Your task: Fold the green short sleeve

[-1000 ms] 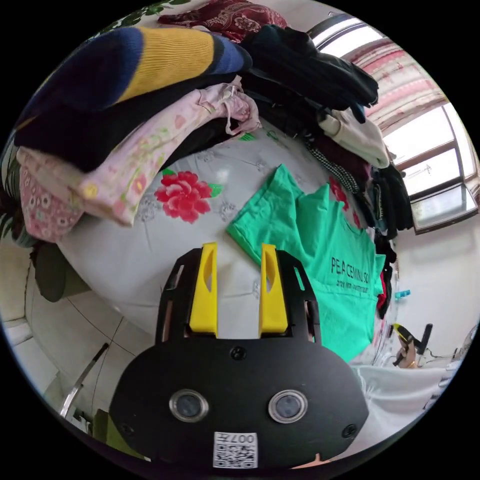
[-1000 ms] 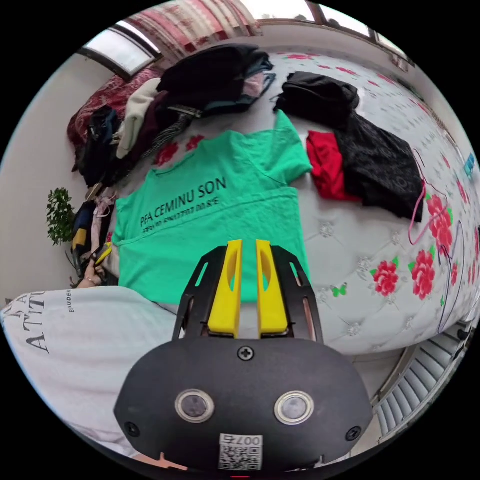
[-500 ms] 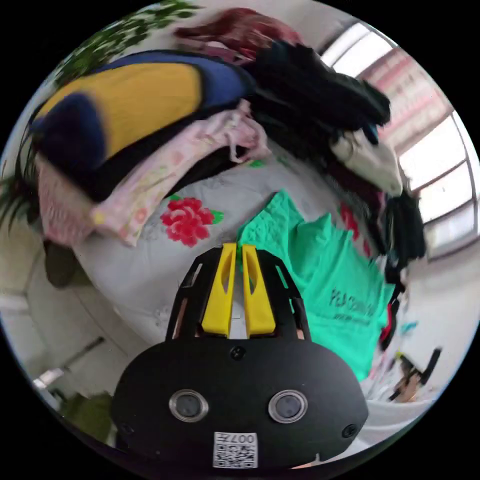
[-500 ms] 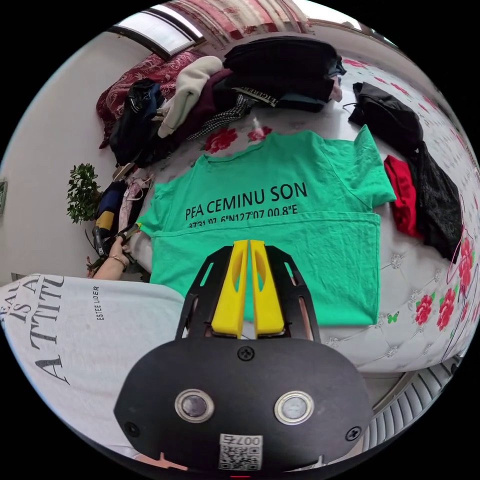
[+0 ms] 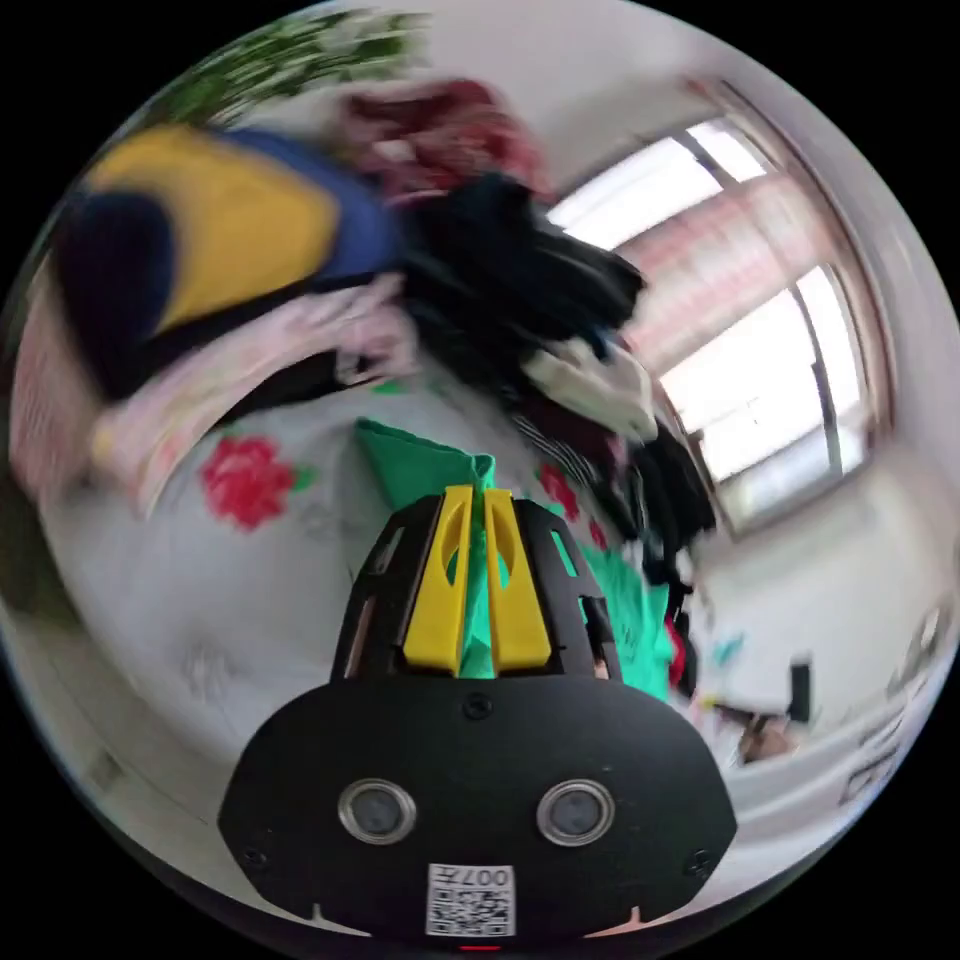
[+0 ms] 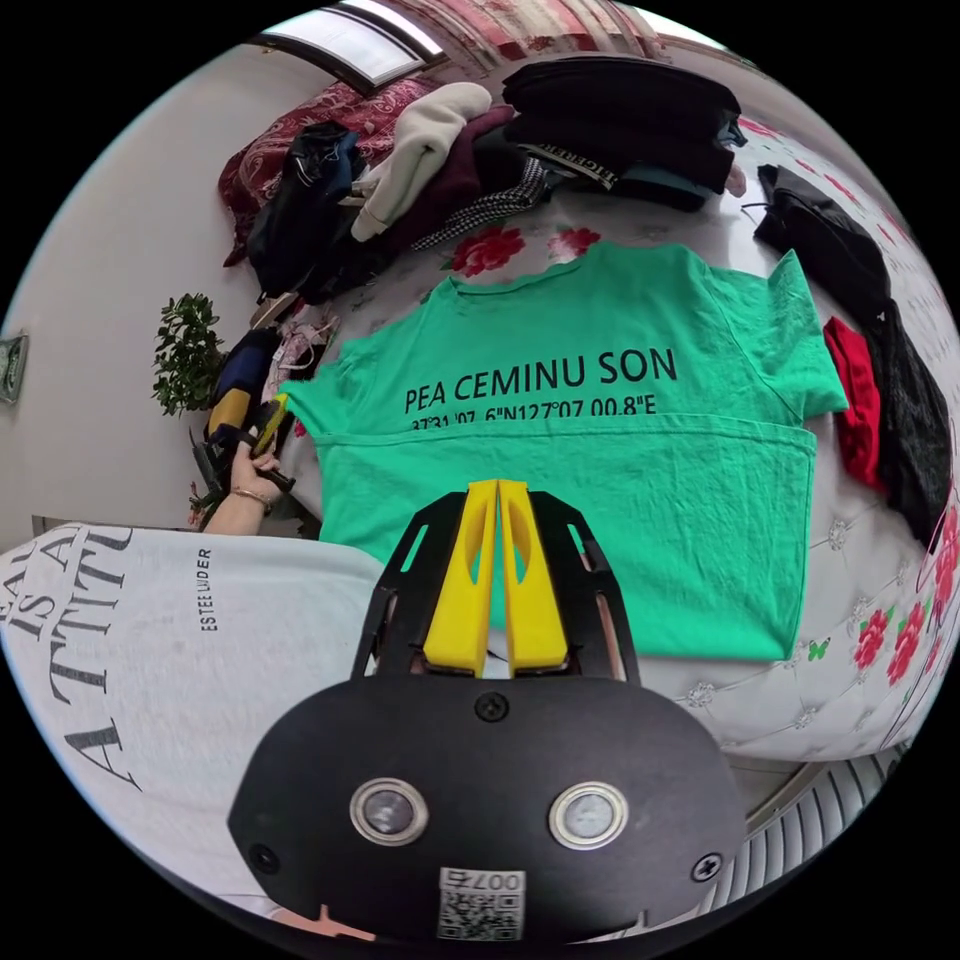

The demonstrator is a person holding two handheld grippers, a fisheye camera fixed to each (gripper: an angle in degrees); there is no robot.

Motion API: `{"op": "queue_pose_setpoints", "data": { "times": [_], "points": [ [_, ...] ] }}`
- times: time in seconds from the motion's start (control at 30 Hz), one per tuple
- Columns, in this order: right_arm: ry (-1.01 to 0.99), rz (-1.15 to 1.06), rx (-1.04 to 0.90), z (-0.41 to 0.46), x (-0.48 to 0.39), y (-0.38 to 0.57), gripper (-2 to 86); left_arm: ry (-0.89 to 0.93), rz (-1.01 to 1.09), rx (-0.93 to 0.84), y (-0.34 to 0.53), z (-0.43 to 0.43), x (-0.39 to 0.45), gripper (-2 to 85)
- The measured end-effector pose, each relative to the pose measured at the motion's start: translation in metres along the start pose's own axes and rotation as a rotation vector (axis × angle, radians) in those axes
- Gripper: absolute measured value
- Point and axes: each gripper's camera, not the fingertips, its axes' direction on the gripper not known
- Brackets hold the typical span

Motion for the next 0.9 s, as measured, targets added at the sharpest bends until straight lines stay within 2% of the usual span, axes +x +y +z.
{"op": "queue_pose_setpoints", "data": {
  "times": [0.03, 0.1, 0.17, 0.3, 0.47, 0.57, 0.7, 0.8, 0.9],
  "points": [
    [-0.005, -0.001, 0.000, 0.001, 0.003, -0.001, -0.3, 0.012, 0.116, -0.030, -0.001, 0.005, 0.020, -0.4],
    [-0.020, 0.002, 0.005, 0.003, 0.008, -0.002, -0.3, 0.143, 0.458, -0.250, 0.011, 0.039, 0.081, -0.1],
    [-0.045, 0.010, 0.008, 0.006, 0.014, -0.003, -0.2, 0.194, 0.579, -0.433, 0.033, 0.073, 0.105, 0.1],
    [-0.092, 0.012, 0.000, 0.014, 0.022, -0.009, -0.1, 0.067, 0.711, -0.716, 0.086, 0.132, 0.124, 1.5],
    [-0.095, -0.028, -0.025, 0.023, 0.024, -0.020, 0.3, 0.046, 0.723, -0.713, 0.104, 0.133, 0.142, 4.4],
    [-0.106, -0.015, -0.008, 0.022, 0.033, -0.027, 0.6, 0.144, 0.811, -0.740, 0.114, 0.125, 0.165, 5.3],
    [-0.143, 0.027, 0.006, 0.023, 0.053, -0.036, 1.3, 0.097, 0.951, -0.793, 0.138, 0.122, 0.193, 4.4],
    [-0.168, -0.002, 0.001, 0.029, 0.057, -0.054, 1.8, 0.049, 0.848, -0.667, 0.126, 0.106, 0.194, 4.3],
    [-0.201, -0.095, -0.013, 0.042, 0.048, -0.090, 2.2, -0.039, 0.771, -0.616, 0.116, 0.102, 0.185, 4.9]
  ]
}}
